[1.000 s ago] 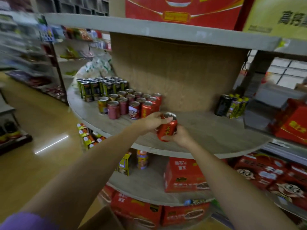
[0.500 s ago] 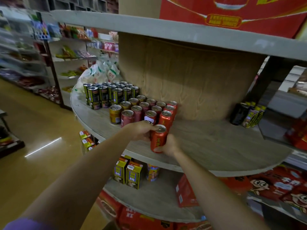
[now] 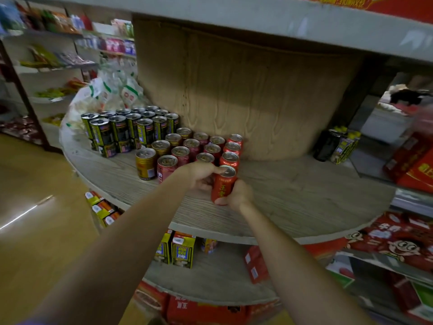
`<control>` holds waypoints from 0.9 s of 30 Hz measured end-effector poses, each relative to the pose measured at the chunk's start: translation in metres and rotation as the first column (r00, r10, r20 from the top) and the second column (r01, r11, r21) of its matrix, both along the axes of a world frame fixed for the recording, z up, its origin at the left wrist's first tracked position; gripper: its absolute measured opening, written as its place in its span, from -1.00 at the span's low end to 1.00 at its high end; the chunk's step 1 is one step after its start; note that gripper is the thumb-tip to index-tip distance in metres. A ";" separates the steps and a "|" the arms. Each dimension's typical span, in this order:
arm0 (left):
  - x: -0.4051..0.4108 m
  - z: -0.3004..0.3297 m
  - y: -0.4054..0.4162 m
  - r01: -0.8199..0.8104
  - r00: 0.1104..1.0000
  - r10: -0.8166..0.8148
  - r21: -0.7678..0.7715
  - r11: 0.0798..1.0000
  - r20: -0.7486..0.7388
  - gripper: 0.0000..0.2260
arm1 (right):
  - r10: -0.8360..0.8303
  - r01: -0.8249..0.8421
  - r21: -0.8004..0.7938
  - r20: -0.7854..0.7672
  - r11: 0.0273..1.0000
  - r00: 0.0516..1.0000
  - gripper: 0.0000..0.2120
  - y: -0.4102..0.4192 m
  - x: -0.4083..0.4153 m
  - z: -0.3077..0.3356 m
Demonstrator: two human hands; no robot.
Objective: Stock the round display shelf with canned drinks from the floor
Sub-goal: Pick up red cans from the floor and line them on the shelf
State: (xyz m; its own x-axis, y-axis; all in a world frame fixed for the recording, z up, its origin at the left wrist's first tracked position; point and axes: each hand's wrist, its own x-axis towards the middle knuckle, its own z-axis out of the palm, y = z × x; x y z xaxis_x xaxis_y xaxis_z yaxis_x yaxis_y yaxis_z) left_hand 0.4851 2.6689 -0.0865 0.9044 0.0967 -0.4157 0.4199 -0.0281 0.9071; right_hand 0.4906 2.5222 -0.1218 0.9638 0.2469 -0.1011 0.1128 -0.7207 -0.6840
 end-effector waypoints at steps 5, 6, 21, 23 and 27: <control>0.010 -0.005 -0.002 -0.031 1.000 0.031 -0.015 0.999 -0.002 -0.69 | -0.048 0.047 -0.015 -0.014 0.999 0.999 -0.41 0.006 0.007 0.001; 0.010 -0.005 -0.001 -0.032 0.999 0.033 -0.022 0.999 0.006 -0.68 | -0.047 0.047 -0.009 -0.021 0.999 0.999 -0.40 0.006 0.008 0.002; -0.033 0.031 0.010 0.294 0.954 -0.296 0.372 0.881 -0.052 -0.59 | -0.038 0.058 0.098 -0.193 0.994 0.981 -0.61 -0.041 0.002 0.019; -0.038 0.030 0.002 0.421 0.905 -0.408 0.373 0.827 -0.118 -0.64 | -0.049 0.069 0.104 -0.183 0.992 0.982 -0.71 -0.061 0.005 0.011; -0.035 0.015 -0.050 0.524 0.845 -0.530 0.317 0.790 -0.077 -0.68 | -0.127 0.151 0.105 -0.202 0.983 0.971 -0.79 -0.113 -0.003 0.001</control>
State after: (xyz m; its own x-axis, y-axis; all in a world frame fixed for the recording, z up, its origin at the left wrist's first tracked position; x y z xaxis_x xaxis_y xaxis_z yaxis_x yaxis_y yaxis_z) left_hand 0.4500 2.6191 -0.0720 0.8592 -0.2747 -0.4315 0.2424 -0.5242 0.8164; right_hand 0.4878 2.4088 -0.1212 0.9544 0.1332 -0.2671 -0.1257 -0.6323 -0.7645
